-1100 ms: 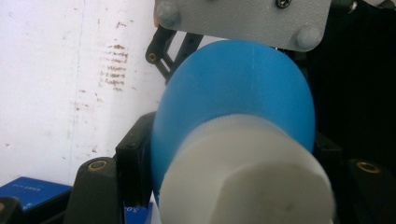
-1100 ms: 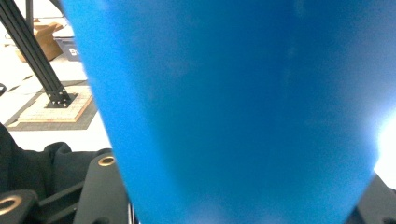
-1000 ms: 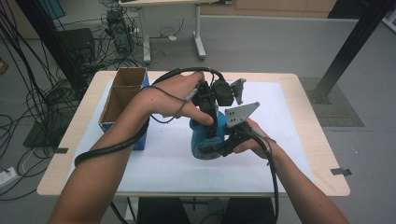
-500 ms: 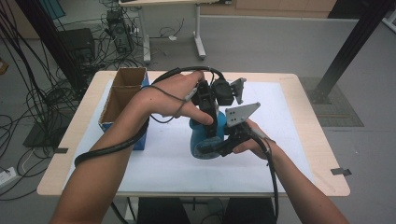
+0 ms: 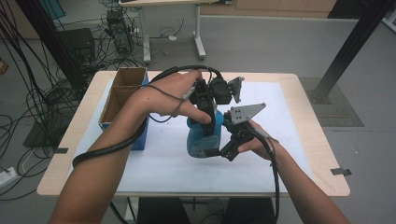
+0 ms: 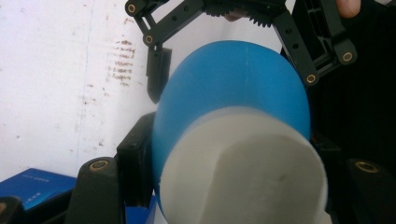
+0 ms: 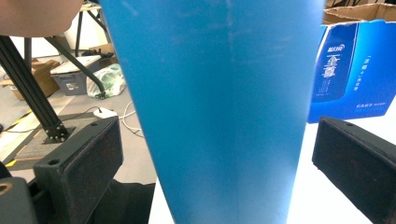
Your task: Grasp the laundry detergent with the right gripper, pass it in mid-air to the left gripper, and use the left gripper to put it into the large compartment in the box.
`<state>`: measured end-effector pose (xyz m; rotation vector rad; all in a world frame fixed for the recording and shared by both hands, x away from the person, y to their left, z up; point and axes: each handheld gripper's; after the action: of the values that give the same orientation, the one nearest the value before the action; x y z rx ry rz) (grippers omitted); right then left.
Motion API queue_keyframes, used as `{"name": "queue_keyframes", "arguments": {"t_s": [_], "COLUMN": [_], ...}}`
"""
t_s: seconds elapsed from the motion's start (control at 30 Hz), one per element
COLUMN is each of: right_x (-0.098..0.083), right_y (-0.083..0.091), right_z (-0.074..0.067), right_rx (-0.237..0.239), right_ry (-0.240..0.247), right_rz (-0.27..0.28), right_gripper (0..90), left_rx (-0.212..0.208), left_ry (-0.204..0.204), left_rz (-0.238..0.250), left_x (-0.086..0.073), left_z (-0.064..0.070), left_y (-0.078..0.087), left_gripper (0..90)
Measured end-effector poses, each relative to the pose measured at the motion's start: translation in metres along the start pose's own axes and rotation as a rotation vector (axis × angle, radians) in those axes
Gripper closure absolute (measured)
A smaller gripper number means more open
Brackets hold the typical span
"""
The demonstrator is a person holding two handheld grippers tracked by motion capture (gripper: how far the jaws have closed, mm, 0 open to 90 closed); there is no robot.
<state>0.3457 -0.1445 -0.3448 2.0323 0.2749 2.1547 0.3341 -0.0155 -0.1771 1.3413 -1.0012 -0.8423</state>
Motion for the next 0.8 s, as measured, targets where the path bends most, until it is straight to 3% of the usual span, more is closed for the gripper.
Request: {"name": "queue_keyframes", "arguments": {"t_s": [0.4, 0.8], "right_x": [-0.005, -0.014], "right_y": [0.004, 0.027], "right_z": [0.001, 0.002], "right_rx": [-0.004, -0.034], "right_ry": [-0.002, -0.013], "right_rz": [-0.004, -0.005], "right_gripper": [3.0, 3.2], "left_rx": [-0.001, 0.006], "left_ry": [0.009, 0.015], "left_rz": [-0.007, -0.004], "left_x": [-0.003, -0.007], "left_z": [-0.004, -0.004], "left_y": [-0.001, 0.001], "left_gripper": [36.5, 36.5]}}
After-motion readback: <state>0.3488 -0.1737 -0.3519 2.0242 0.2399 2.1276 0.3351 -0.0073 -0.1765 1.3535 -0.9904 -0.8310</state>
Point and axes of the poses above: each handheld gripper's, and its own axes: y roughly backward along the jaws, x roughly out of its top, z roughly to its right, and after that the axes turned 10 degrees about y, right-handed
